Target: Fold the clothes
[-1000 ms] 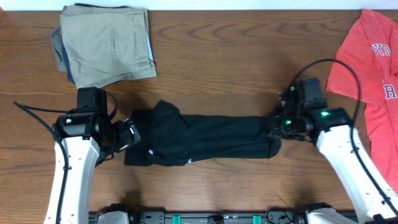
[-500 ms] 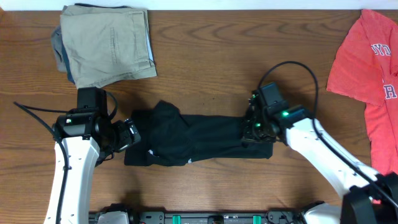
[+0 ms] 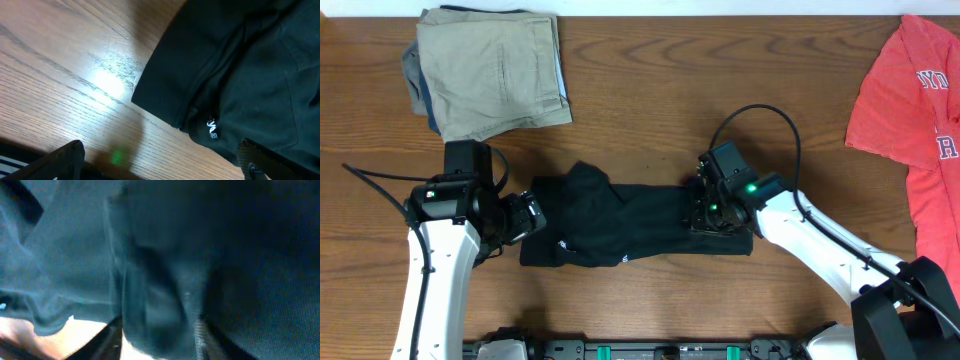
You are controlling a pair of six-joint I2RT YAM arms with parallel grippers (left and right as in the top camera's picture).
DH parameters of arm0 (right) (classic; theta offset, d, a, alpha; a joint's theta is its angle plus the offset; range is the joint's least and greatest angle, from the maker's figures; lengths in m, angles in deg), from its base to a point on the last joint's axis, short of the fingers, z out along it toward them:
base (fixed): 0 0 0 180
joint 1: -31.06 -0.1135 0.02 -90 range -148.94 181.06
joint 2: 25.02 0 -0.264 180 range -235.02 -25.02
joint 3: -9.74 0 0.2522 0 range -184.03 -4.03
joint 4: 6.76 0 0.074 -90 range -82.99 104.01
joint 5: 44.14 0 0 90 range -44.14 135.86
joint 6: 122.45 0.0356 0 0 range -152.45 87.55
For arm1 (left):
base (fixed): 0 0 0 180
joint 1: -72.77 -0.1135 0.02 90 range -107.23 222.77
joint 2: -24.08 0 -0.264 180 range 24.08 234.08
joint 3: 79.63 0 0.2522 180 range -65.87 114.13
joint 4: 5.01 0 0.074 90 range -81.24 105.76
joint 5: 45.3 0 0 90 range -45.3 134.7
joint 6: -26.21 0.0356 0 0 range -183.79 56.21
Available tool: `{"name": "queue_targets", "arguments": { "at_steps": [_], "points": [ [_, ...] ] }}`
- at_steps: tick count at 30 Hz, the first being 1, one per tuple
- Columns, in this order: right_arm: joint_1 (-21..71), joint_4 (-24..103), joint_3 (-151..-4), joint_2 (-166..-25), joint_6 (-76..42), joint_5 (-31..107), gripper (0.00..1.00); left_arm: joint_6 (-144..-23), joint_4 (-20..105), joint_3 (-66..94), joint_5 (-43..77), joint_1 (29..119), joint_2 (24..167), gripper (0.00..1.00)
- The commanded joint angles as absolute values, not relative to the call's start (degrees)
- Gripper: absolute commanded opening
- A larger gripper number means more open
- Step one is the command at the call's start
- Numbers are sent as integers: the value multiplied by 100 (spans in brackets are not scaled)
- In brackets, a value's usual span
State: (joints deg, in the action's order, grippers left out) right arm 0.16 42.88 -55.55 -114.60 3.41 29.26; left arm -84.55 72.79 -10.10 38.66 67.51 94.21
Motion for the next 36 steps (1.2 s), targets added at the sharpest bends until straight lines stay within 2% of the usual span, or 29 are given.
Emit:
{"name": "queue_targets", "arguments": {
  "at_steps": [1, 10, 11, 14, 17, 21, 27, 31, 36],
  "points": [
    [14, 4371, -5608, -11478, 360, 2887, 49, -8398, 7279, -1032, 3848, 6709, 9416, 98],
    [499, 5709, -6637, -11425, -295, 3394, 54, -8398, 7279, -1032, 3850, 6709, 9416, 98],
    [543, 5716, -6661, -11425, -295, 3433, 50, -8398, 7279, -1032, 3850, 6709, 9416, 98],
    [626, 5604, -6626, -11458, -293, 3431, 30, -8398, 7281, -1032, 3850, 6709, 9416, 98],
    [596, 5556, -6519, -11543, -293, 3427, 15, -8400, 7279, -1032, 3848, 6709, 9416, 98],
    [443, 5388, -6244, -11784, -247, 3225, 2, -8398, 7279, -1032, 3848, 6709, 9416, 98],
    [-8, 4669, -5870, -12400, -3, 2585, 1, -8398, 7279, -1032, 3850, 6709, 9416, 98],
    [-272, 4669, -5863, -12680, 126, 2622, 1, -8398, 7283, -1032, 3850, 6709, 9416, 98],
    [-180, 4959, -6025, -12488, 135, 2721, 1, -8398, 7281, -1032, 3850, 6709, 9416, 98]
  ]
}}
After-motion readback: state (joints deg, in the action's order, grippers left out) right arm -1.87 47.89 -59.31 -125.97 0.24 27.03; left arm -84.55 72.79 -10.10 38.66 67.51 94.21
